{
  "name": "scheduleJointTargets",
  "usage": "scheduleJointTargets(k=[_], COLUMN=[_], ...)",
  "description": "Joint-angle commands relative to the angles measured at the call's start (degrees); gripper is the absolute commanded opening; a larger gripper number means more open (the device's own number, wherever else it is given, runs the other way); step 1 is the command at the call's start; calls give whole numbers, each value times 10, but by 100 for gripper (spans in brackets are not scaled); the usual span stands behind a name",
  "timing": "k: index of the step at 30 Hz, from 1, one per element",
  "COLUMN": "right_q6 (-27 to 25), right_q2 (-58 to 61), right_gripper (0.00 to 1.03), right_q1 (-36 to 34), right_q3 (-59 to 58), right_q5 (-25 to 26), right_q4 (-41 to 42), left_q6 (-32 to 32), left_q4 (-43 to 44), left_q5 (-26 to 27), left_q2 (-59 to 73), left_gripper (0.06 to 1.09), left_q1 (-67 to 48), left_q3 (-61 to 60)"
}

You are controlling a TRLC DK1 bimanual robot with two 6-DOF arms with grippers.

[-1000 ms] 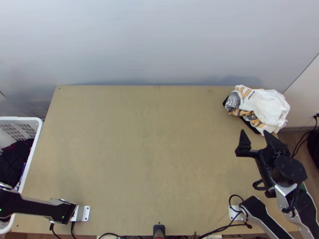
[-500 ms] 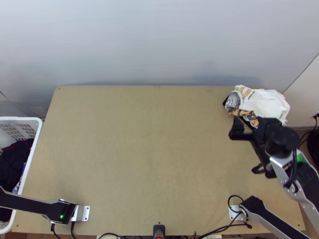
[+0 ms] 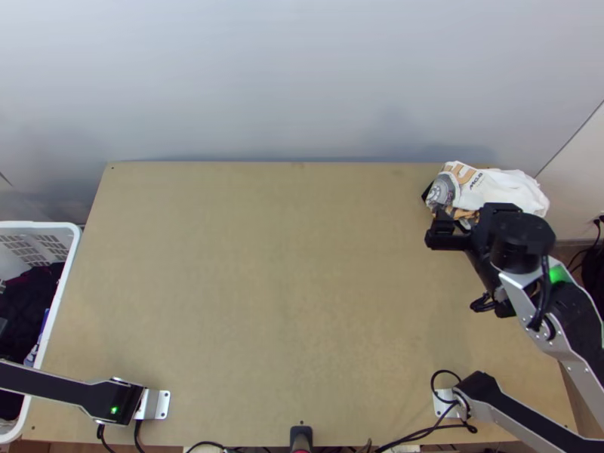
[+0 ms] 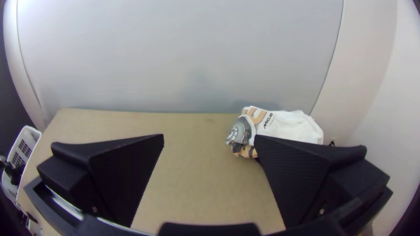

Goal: Fold the t-shirt

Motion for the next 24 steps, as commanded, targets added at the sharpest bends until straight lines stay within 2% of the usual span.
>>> scheduleJointTargets(k=[1,5,9,14,19,24], right_q6=[-9,-13,-13,-13,-13,-17], right_q2=[5,6,12,21,23,19], right_gripper=[96,96,96,96,96,96], right_q1=[-2,-2,-3,-2,-1,0], right_q3=[-1,-5,-5,8,15,26], right_q5=[1,1,2,1,1,1], right_q4=[-11,-11,-11,-11,-11,-11], left_q6=[-7,-5,6,-14,-30,-46], left_q4=[7,7,7,-3,-44,-87], left_q5=[-17,-17,-17,-16,8,104], left_q2=[45,54,53,-15,-127,-248], left_gripper=[78,55,9,10,10,10], left_q1=[-3,-2,-1,-1,-10,-15], left_q3=[13,12,12,-4,-4,-2])
